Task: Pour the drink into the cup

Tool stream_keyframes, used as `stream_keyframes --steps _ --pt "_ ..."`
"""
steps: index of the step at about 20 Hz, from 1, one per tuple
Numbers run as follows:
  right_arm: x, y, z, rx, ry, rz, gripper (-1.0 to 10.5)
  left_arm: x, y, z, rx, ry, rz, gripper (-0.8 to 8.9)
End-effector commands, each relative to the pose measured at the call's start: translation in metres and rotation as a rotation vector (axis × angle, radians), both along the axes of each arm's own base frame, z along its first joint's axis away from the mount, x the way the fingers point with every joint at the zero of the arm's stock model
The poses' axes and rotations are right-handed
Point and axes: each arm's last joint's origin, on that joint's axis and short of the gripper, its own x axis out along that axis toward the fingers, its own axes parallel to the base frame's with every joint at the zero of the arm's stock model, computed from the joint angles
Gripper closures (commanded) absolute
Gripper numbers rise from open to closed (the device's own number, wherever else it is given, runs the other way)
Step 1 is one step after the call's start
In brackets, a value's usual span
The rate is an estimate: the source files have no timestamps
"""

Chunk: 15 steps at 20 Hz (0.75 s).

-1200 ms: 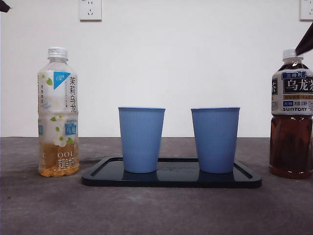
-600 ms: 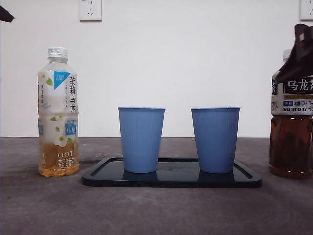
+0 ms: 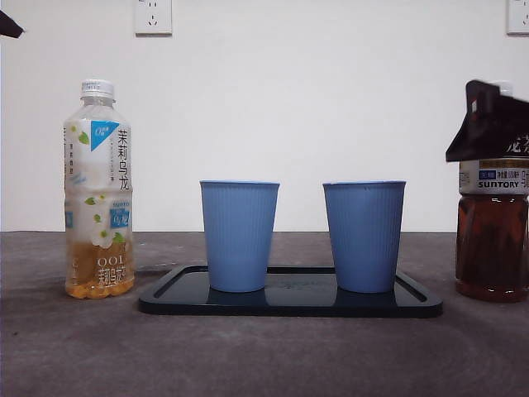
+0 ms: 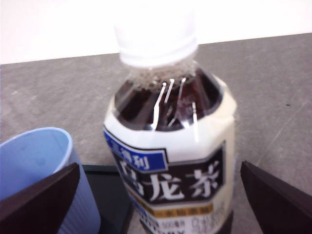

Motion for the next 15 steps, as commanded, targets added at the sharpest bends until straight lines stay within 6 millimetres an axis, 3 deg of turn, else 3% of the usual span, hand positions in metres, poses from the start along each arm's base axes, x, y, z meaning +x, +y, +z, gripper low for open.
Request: stream_keyframes --steps 1,15 --pt "0.005 0.002 -0.004 -0.020 -0.021 0.002 4.0 0.000 -0.001 0.007 -0.011 -0.022 -0.008 3.15" --pt "0.015 0.003 -0.013 -0.036 -0.047 -0.032 6.7 0.000 -0.001 0.007 -0.009 -0.021 -0.009 3.15"
